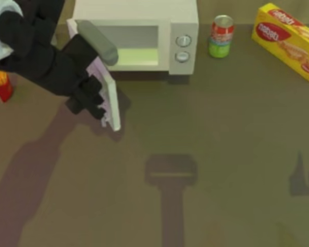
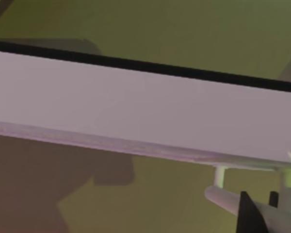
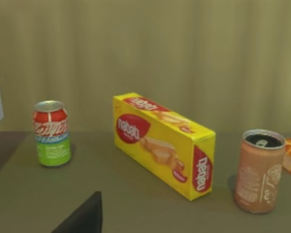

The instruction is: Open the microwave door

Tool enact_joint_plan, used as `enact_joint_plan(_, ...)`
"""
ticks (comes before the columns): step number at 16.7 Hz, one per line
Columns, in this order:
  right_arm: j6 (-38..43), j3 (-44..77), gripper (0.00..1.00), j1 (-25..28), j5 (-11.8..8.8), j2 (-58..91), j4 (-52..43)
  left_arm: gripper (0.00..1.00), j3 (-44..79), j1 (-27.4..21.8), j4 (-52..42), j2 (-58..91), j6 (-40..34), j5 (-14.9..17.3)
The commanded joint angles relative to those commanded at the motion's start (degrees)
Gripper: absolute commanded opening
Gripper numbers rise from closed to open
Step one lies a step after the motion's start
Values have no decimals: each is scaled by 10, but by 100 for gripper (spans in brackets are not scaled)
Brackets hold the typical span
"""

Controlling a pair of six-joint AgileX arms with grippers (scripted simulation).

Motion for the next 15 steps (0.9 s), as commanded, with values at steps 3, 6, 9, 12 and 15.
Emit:
enact_joint_plan(3,0,0,100,0,0,0,0,0,2,11,-9,-1,29,11)
enact_joint_plan(6,0,0,100,0,0,0,0,0,3,29,-24,-2,69,27)
enact_joint_plan(9,0,0,100,0,0,0,0,0,4,39,-33,-2,92,36)
enact_joint_plan(12,0,0,100,0,0,0,0,0,4,39,-33,-2,93,36)
enact_joint_plan(15,0,0,100,0,0,0,0,0,4,39,-33,-2,93,36)
